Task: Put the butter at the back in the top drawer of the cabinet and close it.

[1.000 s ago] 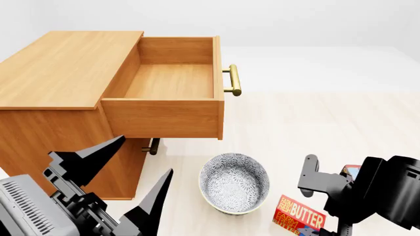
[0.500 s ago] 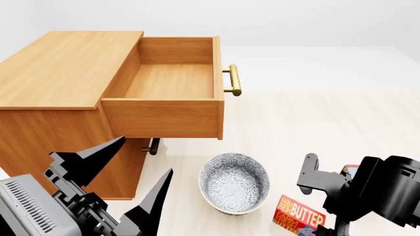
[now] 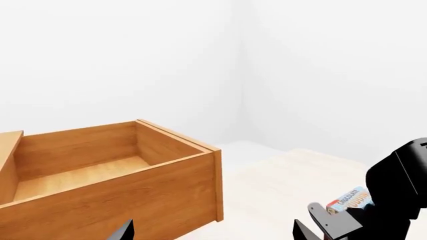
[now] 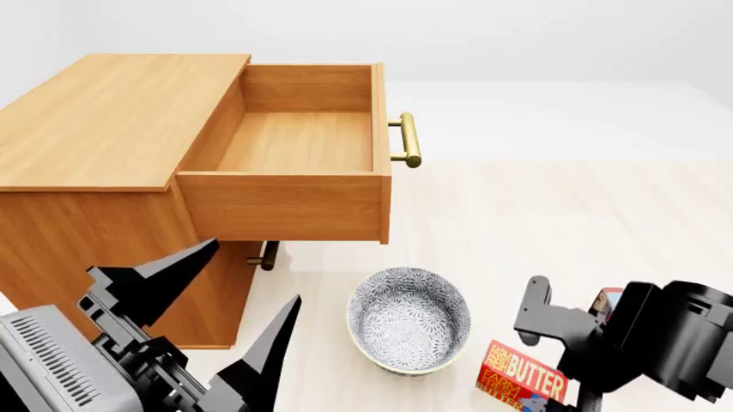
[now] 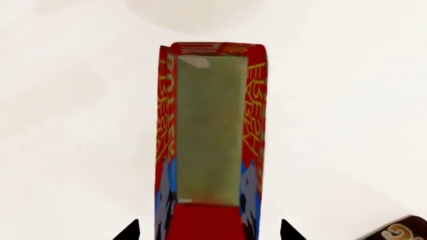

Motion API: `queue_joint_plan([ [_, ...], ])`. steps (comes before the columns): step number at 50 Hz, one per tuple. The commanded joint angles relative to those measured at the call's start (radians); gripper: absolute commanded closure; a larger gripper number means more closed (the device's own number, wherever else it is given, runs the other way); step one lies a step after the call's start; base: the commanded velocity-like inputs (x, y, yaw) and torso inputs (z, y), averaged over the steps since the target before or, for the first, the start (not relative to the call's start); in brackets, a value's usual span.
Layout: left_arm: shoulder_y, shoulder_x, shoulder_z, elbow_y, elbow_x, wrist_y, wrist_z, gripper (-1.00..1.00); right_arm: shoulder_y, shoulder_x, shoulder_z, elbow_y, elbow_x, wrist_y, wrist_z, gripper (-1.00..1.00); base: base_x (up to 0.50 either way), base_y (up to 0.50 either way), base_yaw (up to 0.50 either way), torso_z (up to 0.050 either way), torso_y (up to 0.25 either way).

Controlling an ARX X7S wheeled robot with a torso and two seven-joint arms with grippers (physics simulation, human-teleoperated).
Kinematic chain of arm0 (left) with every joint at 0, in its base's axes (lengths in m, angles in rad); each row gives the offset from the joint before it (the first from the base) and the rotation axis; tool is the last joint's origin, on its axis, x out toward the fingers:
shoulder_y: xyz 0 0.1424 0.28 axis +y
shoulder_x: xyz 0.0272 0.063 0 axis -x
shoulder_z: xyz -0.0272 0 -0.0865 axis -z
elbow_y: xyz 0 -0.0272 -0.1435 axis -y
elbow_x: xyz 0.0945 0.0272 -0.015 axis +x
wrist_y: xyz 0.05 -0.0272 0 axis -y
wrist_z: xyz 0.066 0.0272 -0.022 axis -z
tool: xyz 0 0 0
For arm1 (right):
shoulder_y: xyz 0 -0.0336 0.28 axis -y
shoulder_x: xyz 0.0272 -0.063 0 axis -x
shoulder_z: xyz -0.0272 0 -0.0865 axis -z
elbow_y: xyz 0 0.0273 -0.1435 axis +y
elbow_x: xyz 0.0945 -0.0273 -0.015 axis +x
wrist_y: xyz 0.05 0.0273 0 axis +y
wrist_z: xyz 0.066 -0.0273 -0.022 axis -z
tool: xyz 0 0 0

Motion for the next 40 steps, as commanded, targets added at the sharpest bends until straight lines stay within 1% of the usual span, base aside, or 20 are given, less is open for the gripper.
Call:
queue_joint_plan([
  [1, 0.002, 0.000, -0.002, 0.000, 0.001, 0.000, 0.000, -1.00, -0.033, -0.005, 0.005, 0.039, 0.006, -0.032, 0.000, -1.00, 0.00, 0.00, 0.00, 0.000, 0.000],
  [16, -0.001, 0.002, -0.006, 0.006, -0.003, -0.012, -0.002, -1.00, -0.061, -0.015, 0.016, 0.085, 0.014, -0.064, 0.002, -1.00, 0.00, 0.00, 0.00, 0.000, 0.000],
  [17, -0.001, 0.002, -0.006, 0.006, -0.003, -0.012, -0.002, -1.00, -0.063, -0.017, 0.022, 0.091, 0.016, -0.068, 0.007, 1.00, 0.00, 0.00, 0.00, 0.000, 0.000],
  [40, 0.009, 0.012, -0.006, -0.013, -0.001, -0.006, 0.000, -1.00, -0.072, -0.045, 0.076, 0.157, 0.037, -0.086, 0.056, 1.00, 0.00, 0.00, 0.00, 0.000, 0.000],
])
